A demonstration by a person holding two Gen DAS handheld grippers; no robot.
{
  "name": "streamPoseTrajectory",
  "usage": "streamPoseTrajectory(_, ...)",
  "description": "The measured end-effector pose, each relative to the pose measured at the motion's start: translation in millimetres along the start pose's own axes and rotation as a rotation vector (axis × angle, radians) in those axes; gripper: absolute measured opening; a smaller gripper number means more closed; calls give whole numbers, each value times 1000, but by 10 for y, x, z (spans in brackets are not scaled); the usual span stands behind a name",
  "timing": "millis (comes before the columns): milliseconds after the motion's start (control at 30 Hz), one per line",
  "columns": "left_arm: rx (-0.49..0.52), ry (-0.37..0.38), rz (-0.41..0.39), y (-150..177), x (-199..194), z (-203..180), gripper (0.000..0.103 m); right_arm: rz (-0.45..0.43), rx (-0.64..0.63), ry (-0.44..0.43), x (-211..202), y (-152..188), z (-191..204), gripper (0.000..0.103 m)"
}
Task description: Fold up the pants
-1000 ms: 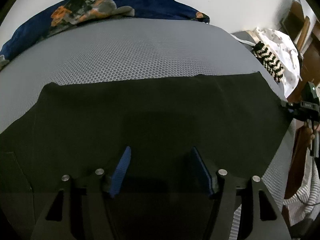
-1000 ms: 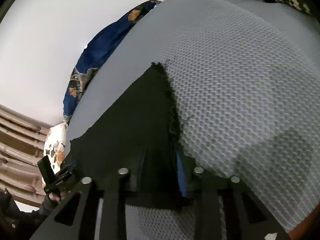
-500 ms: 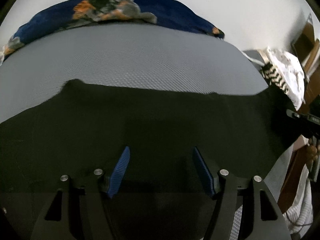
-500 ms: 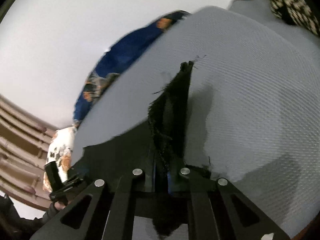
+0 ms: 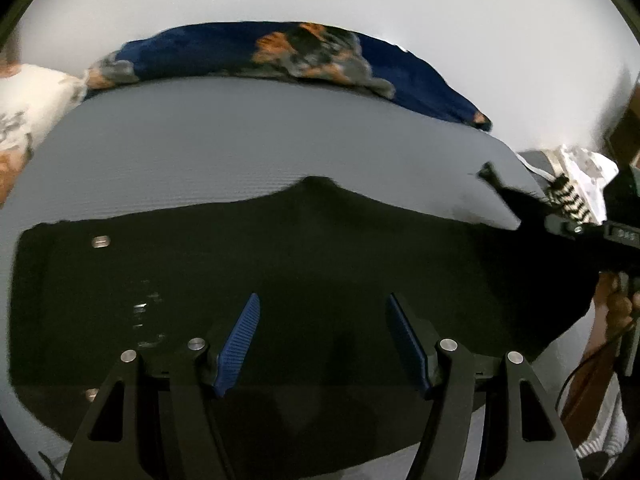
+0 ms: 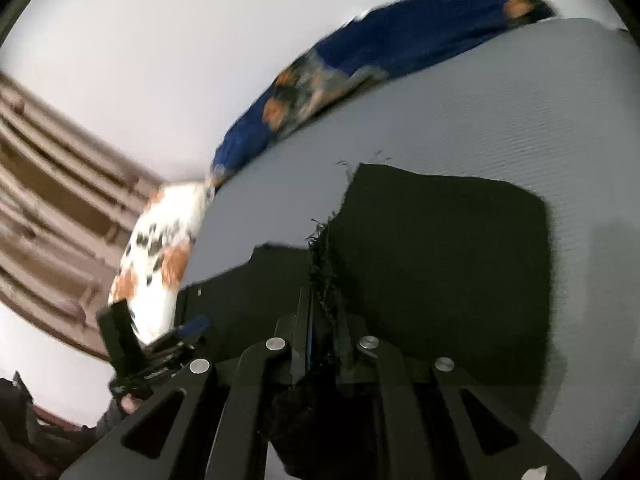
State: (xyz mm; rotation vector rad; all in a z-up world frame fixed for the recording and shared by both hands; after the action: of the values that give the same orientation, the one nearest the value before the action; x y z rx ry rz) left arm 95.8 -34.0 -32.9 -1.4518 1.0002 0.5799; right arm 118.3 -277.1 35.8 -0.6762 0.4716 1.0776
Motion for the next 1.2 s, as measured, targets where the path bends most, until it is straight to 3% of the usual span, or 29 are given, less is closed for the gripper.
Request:
streamPoseTrajectory(200,-51,17,-16,81,-151,267,66,142,-32,-31,826,245,280,8)
streamPoseTrajectory(367,-79,62,-17,131,-222,334,66,257,-101,11,1264,556,450,8)
streamPoseTrajectory(433,-89,78,-11,145,-238,342,66,281,-127,61,1381,641,472,12)
streamPoseTrajectory(533,-99,111,7,148,-237,332,66,279,-113,43,1352,649,515,24)
streamPoseTrajectory(767,-192,265,112,200,-165,241,66,110,-65,62,703,485,502,44)
streamPoseTrajectory(900,-204,328,196,221,-25,107,66,3,2,91,282,538,341,46)
streamPoseTrajectory(1033,-221,398,292,253,120,-31,65,-51,51,122,65,611,197,48)
streamPoseTrajectory(1200,-276,390,388,312,363,-61,64,-88,89,110,-14,591,116,48)
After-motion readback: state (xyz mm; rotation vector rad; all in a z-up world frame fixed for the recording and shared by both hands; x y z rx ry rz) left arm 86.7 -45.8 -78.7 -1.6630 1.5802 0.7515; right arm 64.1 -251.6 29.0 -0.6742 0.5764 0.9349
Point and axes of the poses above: each gripper's, at about its wrist camera, not at the fingertips, and x roughly the way its jaws point, z to its left, y to its underside, the point moved 4 cm from there along x, roughly the way its jaws point, and after that the axes turned 5 degrees about -y, right-handed, at the moved point
